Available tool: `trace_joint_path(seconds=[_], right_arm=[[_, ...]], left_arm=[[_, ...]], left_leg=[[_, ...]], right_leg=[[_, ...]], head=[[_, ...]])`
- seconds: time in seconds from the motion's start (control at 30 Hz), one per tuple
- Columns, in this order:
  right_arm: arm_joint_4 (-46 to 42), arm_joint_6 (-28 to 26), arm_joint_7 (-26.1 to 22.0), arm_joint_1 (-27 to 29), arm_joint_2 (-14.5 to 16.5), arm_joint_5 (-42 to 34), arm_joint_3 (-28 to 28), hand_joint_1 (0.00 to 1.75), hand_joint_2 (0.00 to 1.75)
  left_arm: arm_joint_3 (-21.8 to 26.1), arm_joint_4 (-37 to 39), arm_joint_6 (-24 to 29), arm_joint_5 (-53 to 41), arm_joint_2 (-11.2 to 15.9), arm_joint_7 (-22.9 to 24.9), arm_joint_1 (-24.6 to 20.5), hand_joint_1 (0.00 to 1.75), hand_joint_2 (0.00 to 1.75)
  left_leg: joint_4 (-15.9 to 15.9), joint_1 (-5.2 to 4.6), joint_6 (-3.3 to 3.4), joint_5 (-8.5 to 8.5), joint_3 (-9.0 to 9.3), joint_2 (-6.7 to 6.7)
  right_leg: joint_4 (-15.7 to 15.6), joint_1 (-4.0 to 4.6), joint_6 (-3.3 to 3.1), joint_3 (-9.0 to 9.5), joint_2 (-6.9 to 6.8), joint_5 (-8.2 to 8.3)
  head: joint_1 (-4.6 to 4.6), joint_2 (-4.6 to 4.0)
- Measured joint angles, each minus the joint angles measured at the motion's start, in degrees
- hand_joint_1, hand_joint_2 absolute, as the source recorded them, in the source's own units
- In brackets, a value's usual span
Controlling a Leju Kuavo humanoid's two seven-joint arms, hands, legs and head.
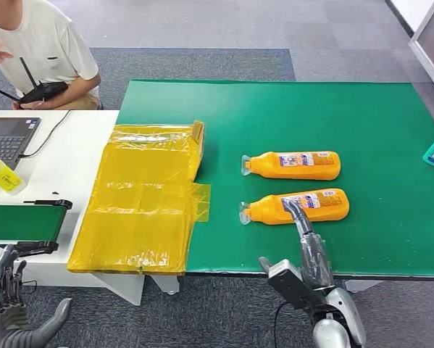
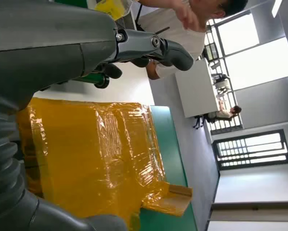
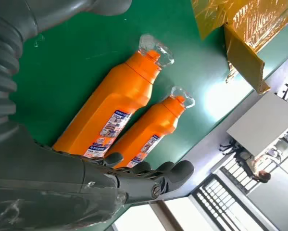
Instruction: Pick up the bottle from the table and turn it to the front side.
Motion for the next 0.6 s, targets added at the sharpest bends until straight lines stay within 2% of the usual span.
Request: trace_joint_path(seconds=[0.13, 0.2, 0.27, 0.37, 0.43, 0.5, 0.6], right_arm=[[0.0, -0.1, 0.1, -0.3, -0.1, 0.2, 0.0, 0.0, 1.75], [0.2, -1.3, 1.3, -0.6, -0.4, 3.0, 0.2, 0.0, 1.75], [0.3, -3.6, 4.2, -1.0, -1.1, 9.3, 0.6, 0.0, 1.75], [0.8, -7.7, 11.1, -2.6, -2.8, 23.4, 2.2, 0.0, 1.75], [1.2, -9.0, 13.7, -3.7, -3.8, 28.6, 3.1, 0.0, 1.75], [1.8, -8.9, 16.0, -4.8, -4.6, 32.5, 4.1, 0.0, 1.75], [3.8, -5.7, 21.1, -7.8, -6.5, 41.1, 6.3, 0.0, 1.75]], left_arm=[[0.0, 0.0, 0.1, -0.6, 0.0, 0.0, -0.2, 0.0, 1.75], [0.0, 0.0, 0.2, -1.3, 0.0, 0.0, -0.2, 0.0, 1.75], [0.0, 0.0, 0.3, -2.1, 0.0, 0.0, -0.2, 0.0, 1.75], [0.0, 0.0, 0.6, -2.6, 0.0, 0.0, -0.2, 0.0, 1.75], [-0.1, 0.0, 0.8, -2.6, 0.0, 0.0, -0.2, 0.0, 1.75], [-0.1, 0.0, 1.0, -2.2, 0.0, 0.0, -0.1, 0.0, 1.75], [-0.1, 0.0, 1.2, -0.9, 0.0, 0.0, 0.0, 0.0, 1.75]], left_leg=[[0.0, 0.0, 0.0, 0.0, 0.0, 0.0], [0.0, 0.0, 0.0, 0.0, 0.0, 0.0], [0.0, 0.0, 0.0, 0.0, 0.0, 0.0], [0.0, 0.0, 0.0, 0.01, 0.01, 0.0], [0.0, 0.0, 0.01, 0.01, 0.01, 0.0], [0.0, -0.01, 0.02, 0.02, 0.01, 0.0], [0.0, 0.0, 0.0, 0.03, 0.01, 0.01]], right_leg=[[0.0, 0.0, 0.0, 0.0, 0.0, 0.0], [0.0, 0.0, 0.0, 0.01, 0.0, 0.01], [0.0, 0.0, 0.01, 0.02, 0.0, 0.01], [0.0, -0.01, 0.03, 0.02, 0.01, 0.03], [0.0, -0.01, 0.03, 0.03, 0.0, 0.03], [0.0, -0.01, 0.03, 0.04, 0.0, 0.04], [0.0, -0.01, 0.03, 0.04, 0.02, 0.05]], head=[[-0.01, 0.0], [-0.01, 0.0], [0.0, 0.0], [-0.01, 0.0], [0.01, 0.0], [-0.01, 0.0], [-0.01, 0.0]])
